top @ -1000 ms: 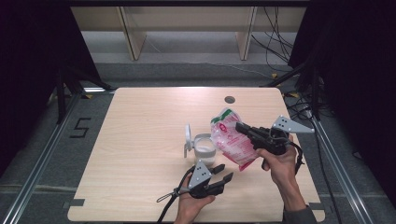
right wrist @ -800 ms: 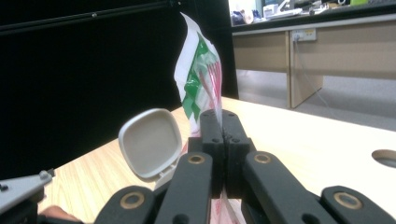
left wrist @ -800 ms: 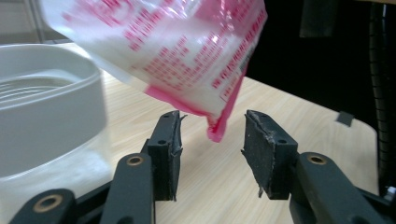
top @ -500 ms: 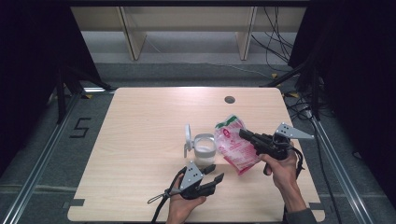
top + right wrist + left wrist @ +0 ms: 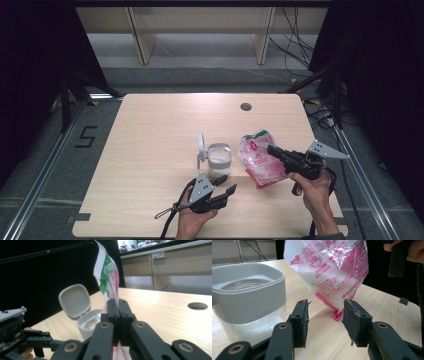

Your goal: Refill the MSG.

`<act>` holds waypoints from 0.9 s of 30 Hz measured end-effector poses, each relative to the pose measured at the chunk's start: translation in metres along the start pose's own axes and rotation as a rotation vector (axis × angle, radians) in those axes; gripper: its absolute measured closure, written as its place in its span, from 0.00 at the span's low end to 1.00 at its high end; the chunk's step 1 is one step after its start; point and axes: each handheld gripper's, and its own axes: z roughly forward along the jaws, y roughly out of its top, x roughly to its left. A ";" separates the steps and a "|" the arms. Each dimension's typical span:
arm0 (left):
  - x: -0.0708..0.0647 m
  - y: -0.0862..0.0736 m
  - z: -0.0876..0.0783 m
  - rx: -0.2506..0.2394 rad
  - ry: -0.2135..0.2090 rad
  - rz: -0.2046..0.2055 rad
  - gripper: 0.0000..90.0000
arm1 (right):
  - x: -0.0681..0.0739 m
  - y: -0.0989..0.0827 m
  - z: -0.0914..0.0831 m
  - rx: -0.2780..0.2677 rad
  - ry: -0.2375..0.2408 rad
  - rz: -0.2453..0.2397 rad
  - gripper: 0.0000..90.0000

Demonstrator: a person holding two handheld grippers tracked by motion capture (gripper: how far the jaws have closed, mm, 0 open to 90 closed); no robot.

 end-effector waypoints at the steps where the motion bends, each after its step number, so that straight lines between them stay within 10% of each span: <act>1: 0.000 0.000 0.000 -0.008 0.003 -0.018 0.61 | 0.000 0.000 -0.003 0.010 -0.013 0.002 1.00; 27: 0.005 0.000 -0.004 -0.014 0.017 -0.027 0.61 | -0.016 -0.010 -0.033 0.063 -0.165 -0.040 1.00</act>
